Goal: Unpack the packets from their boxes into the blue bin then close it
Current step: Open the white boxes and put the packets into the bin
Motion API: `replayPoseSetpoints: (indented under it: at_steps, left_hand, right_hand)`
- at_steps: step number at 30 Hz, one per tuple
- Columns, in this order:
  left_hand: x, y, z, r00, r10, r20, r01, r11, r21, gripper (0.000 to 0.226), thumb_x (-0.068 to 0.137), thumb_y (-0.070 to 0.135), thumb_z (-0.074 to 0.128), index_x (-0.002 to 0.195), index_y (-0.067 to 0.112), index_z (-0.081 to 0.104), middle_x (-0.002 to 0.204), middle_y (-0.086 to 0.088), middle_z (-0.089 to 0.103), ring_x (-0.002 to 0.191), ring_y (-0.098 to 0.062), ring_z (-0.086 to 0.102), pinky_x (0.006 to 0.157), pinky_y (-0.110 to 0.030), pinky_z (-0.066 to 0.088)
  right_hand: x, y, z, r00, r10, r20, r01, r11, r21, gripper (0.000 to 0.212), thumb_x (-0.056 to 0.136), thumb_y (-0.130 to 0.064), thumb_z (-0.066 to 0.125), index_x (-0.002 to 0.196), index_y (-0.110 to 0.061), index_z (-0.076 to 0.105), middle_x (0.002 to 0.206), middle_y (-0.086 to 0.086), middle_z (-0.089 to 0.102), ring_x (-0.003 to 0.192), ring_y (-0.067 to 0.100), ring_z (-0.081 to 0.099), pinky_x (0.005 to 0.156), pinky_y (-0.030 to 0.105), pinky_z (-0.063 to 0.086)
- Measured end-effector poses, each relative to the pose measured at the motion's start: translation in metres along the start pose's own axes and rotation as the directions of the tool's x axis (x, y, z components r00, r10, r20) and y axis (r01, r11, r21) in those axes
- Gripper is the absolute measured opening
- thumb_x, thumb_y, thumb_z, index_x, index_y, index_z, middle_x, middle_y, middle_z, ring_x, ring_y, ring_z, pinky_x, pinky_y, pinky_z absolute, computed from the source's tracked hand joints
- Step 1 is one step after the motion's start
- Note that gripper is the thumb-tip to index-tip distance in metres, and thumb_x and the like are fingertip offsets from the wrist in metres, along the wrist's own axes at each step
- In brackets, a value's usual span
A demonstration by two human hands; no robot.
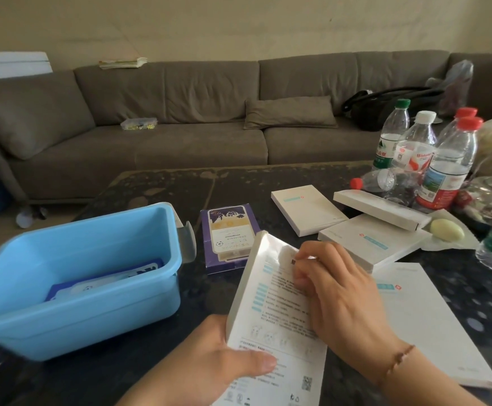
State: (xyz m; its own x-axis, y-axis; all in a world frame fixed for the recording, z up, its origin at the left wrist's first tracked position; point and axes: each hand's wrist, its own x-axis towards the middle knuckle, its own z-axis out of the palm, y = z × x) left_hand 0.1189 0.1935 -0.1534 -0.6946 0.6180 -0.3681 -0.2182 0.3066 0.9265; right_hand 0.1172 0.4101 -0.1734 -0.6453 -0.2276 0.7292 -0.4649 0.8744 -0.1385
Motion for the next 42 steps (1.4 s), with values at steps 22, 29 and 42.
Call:
replayPoseSetpoints:
  at_steps: [22,29,42]
  left_hand:
    - [-0.022,-0.008,-0.041,0.989,-0.080,-0.128,0.095,0.989,0.114,0.044,0.063,0.054,0.077,0.101,0.033,0.071,0.105,-0.004,0.077,0.094,-0.030,0.073,0.035,-0.017,0.027]
    - [-0.025,-0.016,-0.044,0.980,-0.089,-0.177,0.113,0.985,0.132,0.041,0.060,0.055,0.077,0.096,0.036,0.072,0.099,-0.010,0.077,0.077,-0.025,0.066,0.033,-0.018,0.024]
    - [-0.026,-0.021,-0.056,0.994,-0.106,-0.022,0.106,0.994,0.010,0.023,0.079,0.018,0.076,0.102,0.018,0.076,0.115,-0.015,0.073,0.106,-0.033,0.070,0.086,-0.041,0.059]
  right_hand:
    - [0.013,0.007,-0.030,0.399,0.482,0.780,-0.895,0.018,0.447,0.033,0.108,-0.025,0.028,0.103,-0.001,0.050,0.089,0.016,0.076,0.070,0.028,0.068,0.058,0.038,0.054]
    - [-0.005,0.001,-0.024,0.616,0.497,0.610,-0.783,0.466,0.411,0.069,0.060,-0.079,0.058,0.118,-0.043,0.055,0.117,-0.016,0.064,0.102,0.005,0.066,0.080,0.034,0.061]
    - [-0.005,0.004,-0.025,0.498,0.171,0.850,-0.866,0.156,0.476,0.030,0.079,-0.022,0.072,0.108,-0.012,0.069,0.102,0.011,0.076,0.095,0.026,0.074,0.066,0.030,0.059]
